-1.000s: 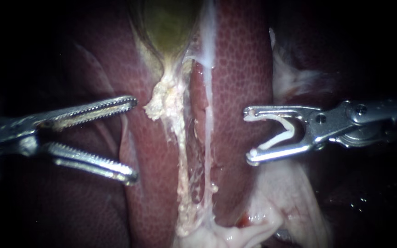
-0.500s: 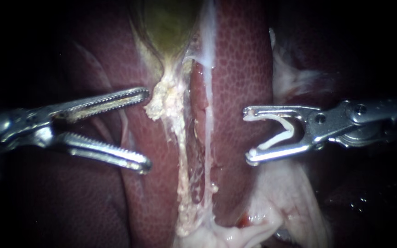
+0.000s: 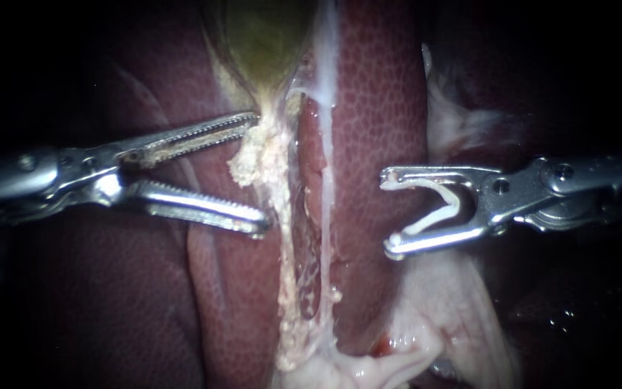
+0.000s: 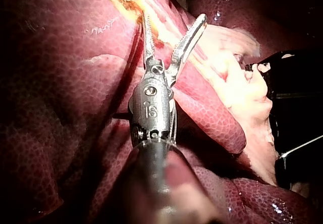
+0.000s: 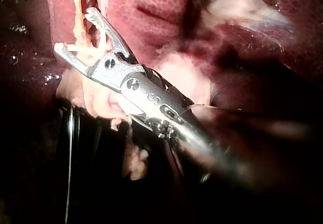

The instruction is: Grabbing gallbladder

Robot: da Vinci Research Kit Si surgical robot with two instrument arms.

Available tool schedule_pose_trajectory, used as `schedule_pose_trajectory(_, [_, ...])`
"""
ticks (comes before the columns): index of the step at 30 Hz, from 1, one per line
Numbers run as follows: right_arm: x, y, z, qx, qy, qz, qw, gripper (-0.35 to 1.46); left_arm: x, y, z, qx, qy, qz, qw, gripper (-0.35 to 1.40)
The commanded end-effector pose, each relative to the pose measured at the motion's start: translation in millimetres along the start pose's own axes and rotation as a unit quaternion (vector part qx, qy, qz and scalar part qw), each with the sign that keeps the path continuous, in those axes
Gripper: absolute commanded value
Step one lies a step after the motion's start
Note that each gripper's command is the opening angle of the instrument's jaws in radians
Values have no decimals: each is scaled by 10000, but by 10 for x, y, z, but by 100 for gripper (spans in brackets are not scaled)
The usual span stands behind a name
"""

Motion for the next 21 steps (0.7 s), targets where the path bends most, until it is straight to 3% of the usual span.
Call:
schedule_pose_trajectory(1, [0, 0, 0, 0, 0, 0, 10000, 58, 1, 1, 0, -42, 5, -37, 10000, 68])
schedule_pose_trajectory(6, [0, 0, 0, -1, 0, 0, 10000, 58, 5, 6, -2, -115, 11, -129, 9998, 59])
schedule_pose_trajectory(9, [0, 0, 1, -3, 0, 1, 10000, 58, 7, 8, -2, -195, 1, -219, 9996, 41])
schedule_pose_trajectory(12, [0, 0, 1, -3, 0, 1, 10000, 58, 11, 10, -5, -279, 109, -302, 9991, 15])
schedule_pose_trajectory(14, [0, 0, 1, -3, 0, 1, 10000, 58, 14, 12, -6, -323, 186, -328, 9988, -8])
schedule_pose_trajectory(15, [0, 0, 1, -3, 0, 1, 10000, 58, 16, 13, -7, -357, 233, -326, 9986, -28])
schedule_pose_trajectory(16, [0, 0, 1, -3, 0, 0, 10000, 58, 17, 13, -7, -371, 264, -325, 9984, -35])
schedule_pose_trajectory(21, [1, 0, 1, -2, 0, 0, 10000, 58, 24, 14, -11, -408, 460, -313, 9976, -35])
